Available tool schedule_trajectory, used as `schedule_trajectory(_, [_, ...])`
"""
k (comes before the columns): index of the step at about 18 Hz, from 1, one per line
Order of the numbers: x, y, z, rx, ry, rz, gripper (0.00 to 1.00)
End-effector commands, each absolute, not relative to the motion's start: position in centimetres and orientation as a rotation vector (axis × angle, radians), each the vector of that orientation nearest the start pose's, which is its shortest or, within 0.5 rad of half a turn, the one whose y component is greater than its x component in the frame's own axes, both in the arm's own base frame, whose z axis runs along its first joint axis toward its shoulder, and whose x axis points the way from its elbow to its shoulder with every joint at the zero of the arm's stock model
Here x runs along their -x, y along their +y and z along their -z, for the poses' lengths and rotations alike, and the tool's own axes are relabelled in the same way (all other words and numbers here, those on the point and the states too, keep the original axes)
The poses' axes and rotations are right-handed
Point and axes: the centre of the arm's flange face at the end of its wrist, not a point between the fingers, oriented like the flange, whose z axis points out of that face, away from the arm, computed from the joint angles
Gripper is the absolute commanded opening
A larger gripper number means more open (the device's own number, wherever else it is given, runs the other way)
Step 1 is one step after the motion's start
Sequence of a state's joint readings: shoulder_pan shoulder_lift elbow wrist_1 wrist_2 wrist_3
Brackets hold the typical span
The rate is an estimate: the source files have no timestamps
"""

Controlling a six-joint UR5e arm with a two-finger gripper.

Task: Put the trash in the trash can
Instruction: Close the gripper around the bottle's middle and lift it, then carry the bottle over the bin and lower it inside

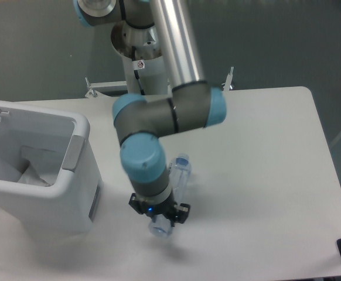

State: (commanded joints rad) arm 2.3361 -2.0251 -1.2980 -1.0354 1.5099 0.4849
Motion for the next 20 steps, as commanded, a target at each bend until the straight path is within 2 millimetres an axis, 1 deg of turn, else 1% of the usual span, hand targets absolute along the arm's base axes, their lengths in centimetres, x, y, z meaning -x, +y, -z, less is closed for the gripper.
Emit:
schedule_trajectory(1, [38.7, 60.0, -43.7, 2.729, -0.395, -0.202, 0.52])
schedule_trajectory(2, [38.8, 59.7, -46.7, 2.658, -0.405, -0.180, 0.52])
schedule_trajectory(4, [38.5, 59.2, -51.1, 2.561, -0.384, -0.148, 0.52])
schedule_trajectory(6, [38.1, 59.3, -53.6, 2.478, -0.374, -0.069, 0.52])
schedule_trajectory(8, [37.2, 59.1, -56.6, 2.386, -0.362, 0.003, 0.52])
schedule_trajectory(9, [36.9, 59.0, -57.8, 2.342, -0.337, 0.037, 0.52])
schedule_trajectory(11, [35.6, 59.3, -59.9, 2.255, -0.272, 0.149, 0.52])
schedule_trajectory(13, [33.8, 58.5, -63.1, 2.182, -0.210, 0.202, 0.52])
schedule_trajectory(16, [31.0, 58.1, -65.3, 2.145, -0.156, 0.233, 0.52])
schedule_trajectory(18, [28.9, 58.3, -66.2, 2.133, -0.122, 0.254, 0.52])
schedule_trajectory(20, [26.6, 59.0, -66.6, 2.131, -0.082, 0.272, 0.52])
